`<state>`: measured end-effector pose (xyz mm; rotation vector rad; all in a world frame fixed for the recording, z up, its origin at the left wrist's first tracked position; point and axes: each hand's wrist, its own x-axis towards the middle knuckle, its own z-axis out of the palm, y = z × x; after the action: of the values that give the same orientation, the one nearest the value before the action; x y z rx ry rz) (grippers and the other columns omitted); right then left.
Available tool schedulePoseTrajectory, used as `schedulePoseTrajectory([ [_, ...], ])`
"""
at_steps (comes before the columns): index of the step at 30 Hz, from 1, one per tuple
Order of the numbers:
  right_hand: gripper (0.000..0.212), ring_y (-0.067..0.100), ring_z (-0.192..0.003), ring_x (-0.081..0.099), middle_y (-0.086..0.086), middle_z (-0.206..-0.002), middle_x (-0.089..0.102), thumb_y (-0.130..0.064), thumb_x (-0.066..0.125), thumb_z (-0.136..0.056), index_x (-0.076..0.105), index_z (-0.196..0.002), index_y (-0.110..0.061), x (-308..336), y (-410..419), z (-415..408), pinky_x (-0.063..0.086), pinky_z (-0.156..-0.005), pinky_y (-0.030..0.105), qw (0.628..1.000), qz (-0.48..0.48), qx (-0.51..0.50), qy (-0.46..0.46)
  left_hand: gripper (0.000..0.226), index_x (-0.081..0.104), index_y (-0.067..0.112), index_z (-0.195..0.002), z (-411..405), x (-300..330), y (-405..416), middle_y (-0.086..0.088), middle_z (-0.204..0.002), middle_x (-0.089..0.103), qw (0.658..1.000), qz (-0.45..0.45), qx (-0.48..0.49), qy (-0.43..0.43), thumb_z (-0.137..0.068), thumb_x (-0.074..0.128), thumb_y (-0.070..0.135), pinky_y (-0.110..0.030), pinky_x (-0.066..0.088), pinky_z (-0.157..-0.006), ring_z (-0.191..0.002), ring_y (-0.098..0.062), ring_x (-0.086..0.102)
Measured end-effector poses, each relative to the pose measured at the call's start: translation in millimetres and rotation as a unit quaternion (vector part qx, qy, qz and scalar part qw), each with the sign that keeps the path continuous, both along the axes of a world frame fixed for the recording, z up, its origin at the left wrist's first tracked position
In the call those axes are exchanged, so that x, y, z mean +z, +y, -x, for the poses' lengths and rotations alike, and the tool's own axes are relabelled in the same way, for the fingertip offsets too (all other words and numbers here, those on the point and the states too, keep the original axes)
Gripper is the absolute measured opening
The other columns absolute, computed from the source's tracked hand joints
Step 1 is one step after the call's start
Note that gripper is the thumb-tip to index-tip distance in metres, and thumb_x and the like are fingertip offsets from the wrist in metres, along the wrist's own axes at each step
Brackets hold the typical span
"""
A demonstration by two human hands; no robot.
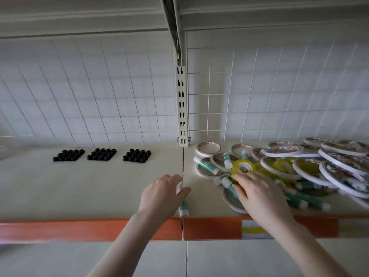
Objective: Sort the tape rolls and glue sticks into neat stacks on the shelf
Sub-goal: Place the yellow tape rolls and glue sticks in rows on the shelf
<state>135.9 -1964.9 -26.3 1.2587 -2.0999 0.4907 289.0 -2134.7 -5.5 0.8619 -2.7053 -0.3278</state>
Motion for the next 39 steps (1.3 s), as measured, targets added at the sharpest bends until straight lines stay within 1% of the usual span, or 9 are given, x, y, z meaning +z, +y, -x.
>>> schedulePoseTrajectory([
  [6, 0.016, 0.02, -0.06, 0.062, -0.001, -0.066, 0.066, -0.02, 0.079, -0.069, 0.071, -0.082, -0.013, 1.1, -6.0, 5.8, 0.052, -0.048, 0.031, 1.0, -0.014, 0.012, -0.022, 0.036, 0.058, 0.023, -0.114, 4.1, 2.3, 12.1, 0.0, -0.108, 0.058, 0.999, 0.0, 0.01, -0.036, -0.09, 0.048, 0.047, -0.029, 0.045, -0.078, -0.1, -0.023, 0.057],
  [11, 0.015, 0.02, -0.067, 0.059, -0.004, -0.069, 0.065, -0.024, 0.076, -0.071, 0.068, -0.084, -0.02, -1.8, -12.3, 7.7, 0.05, -0.053, 0.03, 0.997, -0.052, 0.026, -0.047, 0.037, 0.054, 0.025, -0.12, 4.0, 2.4, 11.0, 0.0, -0.114, 0.058, 0.999, -0.003, 0.012, -0.034, -0.089, 0.049, 0.045, -0.027, 0.042, -0.077, -0.103, -0.022, 0.056],
  [20, 0.033, 0.015, -0.058, 0.058, -0.007, -0.06, 0.063, -0.016, 0.082, -0.061, 0.072, -0.092, -0.019, 2.1, -15.6, 4.2, 0.045, -0.047, 0.022, 0.995, -0.052, 0.045, -0.068, 0.032, 0.056, 0.025, -0.116, 4.3, 1.1, 5.9, -0.001, -0.111, 0.061, 0.999, -0.03, 0.022, -0.013, -0.086, 0.051, 0.034, -0.027, 0.043, -0.074, -0.099, -0.023, 0.056],
  [22, 0.035, 0.012, -0.05, 0.055, -0.007, -0.056, 0.061, -0.014, 0.083, -0.057, 0.073, -0.09, -0.021, 5.9, -16.6, 2.1, 0.036, -0.041, 0.016, 0.995, -0.051, 0.047, -0.076, 0.029, 0.058, 0.024, -0.111, 3.7, 3.9, 4.2, 0.0, -0.103, 0.063, 0.998, -0.05, 0.022, -0.001, -0.084, 0.053, 0.031, -0.026, 0.043, -0.069, -0.093, -0.022, 0.057],
  [26, 0.035, 0.01, -0.045, 0.052, -0.008, -0.056, 0.059, -0.011, 0.084, -0.053, 0.071, -0.083, -0.022, 11.5, -19.4, 0.6, 0.015, -0.044, 0.005, 0.994, -0.025, 0.051, -0.098, 0.021, 0.059, 0.027, -0.104, 0.4, 10.0, -1.8, 0.006, -0.084, 0.063, 0.995, -0.082, 0.027, 0.056, -0.083, 0.055, 0.027, -0.025, 0.044, -0.065, -0.079, -0.018, 0.058],
  [31, 0.022, 0.013, -0.043, 0.04, -0.01, -0.052, 0.046, -0.011, 0.075, -0.066, 0.057, -0.076, -0.018, 22.0, -33.1, -0.1, 0.014, -0.042, 0.008, 0.993, 0.029, 0.049, -0.101, 0.02, 0.059, 0.029, -0.103, -12.4, 18.9, -14.4, 0.009, -0.081, 0.062, 0.986, -0.1, 0.025, 0.131, -0.084, 0.059, 0.023, -0.026, 0.048, -0.067, -0.074, -0.01, 0.061],
  [34, 0.019, 0.018, -0.043, 0.05, -0.006, -0.054, 0.057, -0.011, 0.073, -0.069, 0.062, -0.083, -0.019, 29.2, -49.6, -9.8, 0.03, -0.036, 0.022, 0.991, 0.068, 0.048, -0.104, 0.022, 0.058, 0.03, -0.107, -24.8, 22.0, -27.1, 0.01, -0.082, 0.061, 0.98, -0.101, 0.034, 0.165, -0.086, 0.06, 0.024, -0.024, 0.047, -0.066, -0.073, -0.008, 0.061],
  [36, 0.024, 0.021, -0.049, 0.057, -0.003, -0.059, 0.062, -0.01, 0.076, -0.066, 0.067, -0.088, -0.017, 31.8, -62.5, -19.6, 0.039, -0.042, 0.024, 0.99, 0.077, 0.055, -0.102, 0.026, 0.059, 0.029, -0.111, -35.1, 23.3, -39.1, 0.012, -0.083, 0.06, 0.977, -0.097, 0.045, 0.183, -0.085, 0.061, 0.024, -0.023, 0.046, -0.065, -0.075, -0.007, 0.061],
  [39, 0.02, 0.024, -0.052, 0.057, -0.001, -0.061, 0.061, -0.008, 0.074, -0.066, 0.065, -0.082, -0.016, 36.1, -87.0, -38.0, 0.036, -0.044, 0.027, 0.989, 0.061, 0.064, -0.122, 0.025, 0.06, 0.029, -0.107, -54.7, 25.3, -61.9, 0.014, -0.083, 0.059, 0.972, -0.096, 0.064, 0.206, -0.083, 0.063, 0.023, -0.024, 0.045, -0.065, -0.075, -0.007, 0.061],
])
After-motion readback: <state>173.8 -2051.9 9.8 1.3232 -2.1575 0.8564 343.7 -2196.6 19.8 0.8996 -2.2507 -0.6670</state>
